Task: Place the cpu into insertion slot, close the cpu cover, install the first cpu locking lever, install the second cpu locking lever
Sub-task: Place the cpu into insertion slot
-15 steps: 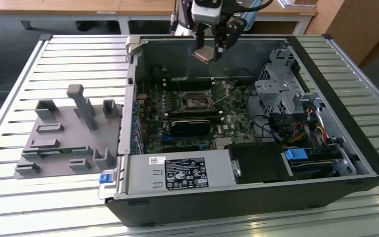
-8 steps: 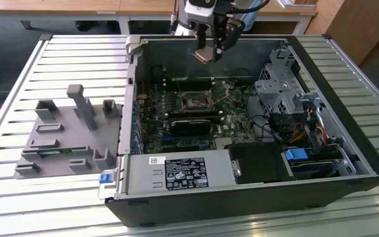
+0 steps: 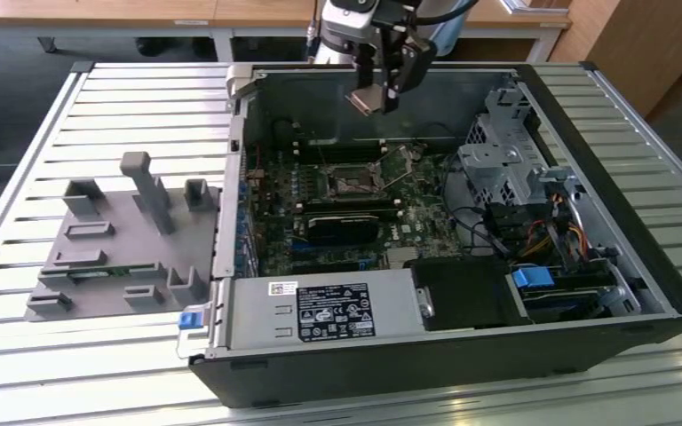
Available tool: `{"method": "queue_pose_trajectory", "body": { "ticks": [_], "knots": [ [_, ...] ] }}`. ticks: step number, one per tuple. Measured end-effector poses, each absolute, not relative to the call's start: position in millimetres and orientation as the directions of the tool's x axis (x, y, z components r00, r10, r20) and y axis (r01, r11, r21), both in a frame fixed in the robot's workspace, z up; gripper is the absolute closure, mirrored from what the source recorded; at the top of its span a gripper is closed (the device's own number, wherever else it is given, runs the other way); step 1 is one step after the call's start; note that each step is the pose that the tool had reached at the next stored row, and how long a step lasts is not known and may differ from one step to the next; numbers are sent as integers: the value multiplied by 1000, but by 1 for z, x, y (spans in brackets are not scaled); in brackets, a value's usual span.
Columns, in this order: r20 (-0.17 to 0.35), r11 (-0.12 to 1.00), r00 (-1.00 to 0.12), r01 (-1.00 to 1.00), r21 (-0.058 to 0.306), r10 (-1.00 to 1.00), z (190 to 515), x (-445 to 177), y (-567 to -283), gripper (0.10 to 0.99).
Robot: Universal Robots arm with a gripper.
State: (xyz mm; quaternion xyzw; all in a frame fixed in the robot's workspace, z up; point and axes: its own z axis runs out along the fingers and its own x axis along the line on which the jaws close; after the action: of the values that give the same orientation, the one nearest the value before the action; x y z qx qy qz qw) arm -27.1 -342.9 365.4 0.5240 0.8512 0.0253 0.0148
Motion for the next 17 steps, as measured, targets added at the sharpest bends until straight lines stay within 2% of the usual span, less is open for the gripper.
{"method": "queue_pose_trajectory", "body": {
  "ticks": [17],
  "knots": [
    [-2, 240, -240, 969, 58, 971, 361, -27, -342, 549]
  ]
}}
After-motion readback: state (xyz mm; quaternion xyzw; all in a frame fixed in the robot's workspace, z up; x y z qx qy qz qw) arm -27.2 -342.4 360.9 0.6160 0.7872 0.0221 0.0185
